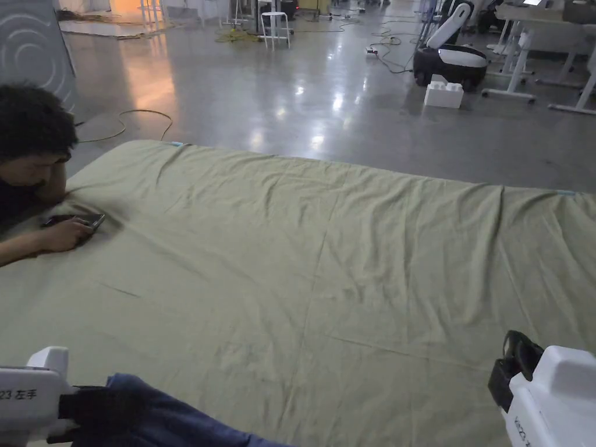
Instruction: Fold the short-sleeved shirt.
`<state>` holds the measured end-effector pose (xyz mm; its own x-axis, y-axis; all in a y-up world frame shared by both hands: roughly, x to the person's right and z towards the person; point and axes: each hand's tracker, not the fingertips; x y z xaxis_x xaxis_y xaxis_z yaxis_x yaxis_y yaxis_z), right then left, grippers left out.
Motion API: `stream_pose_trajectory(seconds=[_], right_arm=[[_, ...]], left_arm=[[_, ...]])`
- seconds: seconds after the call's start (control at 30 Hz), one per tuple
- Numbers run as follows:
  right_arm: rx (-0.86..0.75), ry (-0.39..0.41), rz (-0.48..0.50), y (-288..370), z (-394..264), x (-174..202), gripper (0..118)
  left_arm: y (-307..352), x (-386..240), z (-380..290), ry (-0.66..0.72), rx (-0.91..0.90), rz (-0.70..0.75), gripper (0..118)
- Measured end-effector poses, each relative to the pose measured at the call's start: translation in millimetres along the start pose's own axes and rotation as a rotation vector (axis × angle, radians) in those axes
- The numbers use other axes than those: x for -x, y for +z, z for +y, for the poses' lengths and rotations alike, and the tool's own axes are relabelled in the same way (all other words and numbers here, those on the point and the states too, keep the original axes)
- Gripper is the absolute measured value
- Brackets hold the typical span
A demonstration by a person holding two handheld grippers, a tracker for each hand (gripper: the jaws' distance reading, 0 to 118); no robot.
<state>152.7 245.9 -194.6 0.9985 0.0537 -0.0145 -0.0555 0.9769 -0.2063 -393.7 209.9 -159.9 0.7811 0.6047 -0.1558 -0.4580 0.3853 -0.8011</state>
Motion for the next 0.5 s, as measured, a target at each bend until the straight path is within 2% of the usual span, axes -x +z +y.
stream_pose_trajectory(seconds=[0.13,0.2,0.37,0.5], right_arm=[[0.012,-0.004,0.009,2,-4,-1,2],[0.016,-0.006,0.008,2,-6,-3,2],[0.027,-0.021,-0.004,3,-9,-13,2],[0.037,-0.031,-0.020,6,-10,-22,2]], left_arm=[[-13,-31,-11,0.041,0.036,-0.218,10],[-22,-51,-20,0.054,0.066,-0.279,10],[-60,-99,-40,0.002,0.114,-0.338,10],[-112,-117,-53,-0.021,0.185,-0.272,10]])
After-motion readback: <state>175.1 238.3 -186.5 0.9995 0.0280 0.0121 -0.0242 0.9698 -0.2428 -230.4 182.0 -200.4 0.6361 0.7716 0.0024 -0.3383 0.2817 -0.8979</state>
